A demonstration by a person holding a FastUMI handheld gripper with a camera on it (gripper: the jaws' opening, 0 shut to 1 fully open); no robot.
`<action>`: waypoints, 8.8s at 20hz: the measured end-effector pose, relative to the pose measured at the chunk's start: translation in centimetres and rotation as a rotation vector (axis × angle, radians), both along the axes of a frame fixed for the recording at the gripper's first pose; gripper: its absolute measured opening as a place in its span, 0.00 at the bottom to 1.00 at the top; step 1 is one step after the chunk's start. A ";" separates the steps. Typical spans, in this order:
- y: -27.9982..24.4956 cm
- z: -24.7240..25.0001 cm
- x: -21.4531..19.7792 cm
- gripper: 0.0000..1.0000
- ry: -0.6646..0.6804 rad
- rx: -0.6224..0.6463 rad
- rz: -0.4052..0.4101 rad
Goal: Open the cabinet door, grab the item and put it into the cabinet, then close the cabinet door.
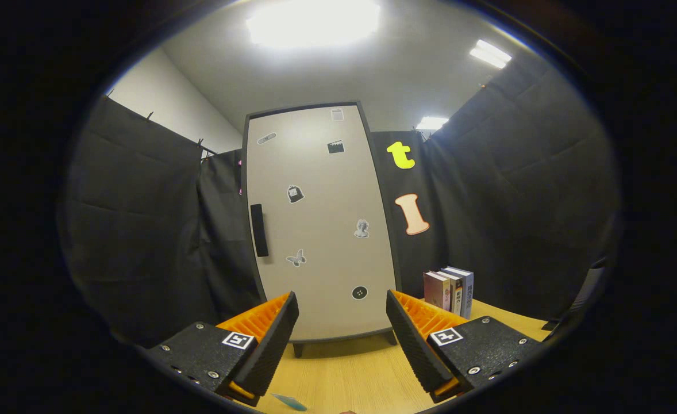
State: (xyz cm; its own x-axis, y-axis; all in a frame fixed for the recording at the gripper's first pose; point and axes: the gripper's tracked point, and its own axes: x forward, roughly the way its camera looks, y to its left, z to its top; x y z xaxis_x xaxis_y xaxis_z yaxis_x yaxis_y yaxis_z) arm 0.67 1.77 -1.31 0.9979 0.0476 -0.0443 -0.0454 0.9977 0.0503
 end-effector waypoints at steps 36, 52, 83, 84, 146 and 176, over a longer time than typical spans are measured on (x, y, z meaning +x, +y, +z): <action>20.6 4.2 23.8 0.92 0.035 -0.060 0.321; 21.9 2.9 29.2 0.37 0.071 -0.158 0.187; 16.0 5.1 18.0 0.24 0.150 -0.093 0.321; 15.6 5.3 17.5 0.24 0.151 -0.094 0.319; -3.7 9.6 4.5 0.88 -0.244 -0.091 -0.112; 18.9 -31.6 4.9 0.91 0.408 -0.150 0.278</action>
State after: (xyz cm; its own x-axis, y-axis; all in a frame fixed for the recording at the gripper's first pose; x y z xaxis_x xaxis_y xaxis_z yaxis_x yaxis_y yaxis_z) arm 5.58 20.66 -32.95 0.8484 0.2715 -0.4544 -0.3162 0.9484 -0.0237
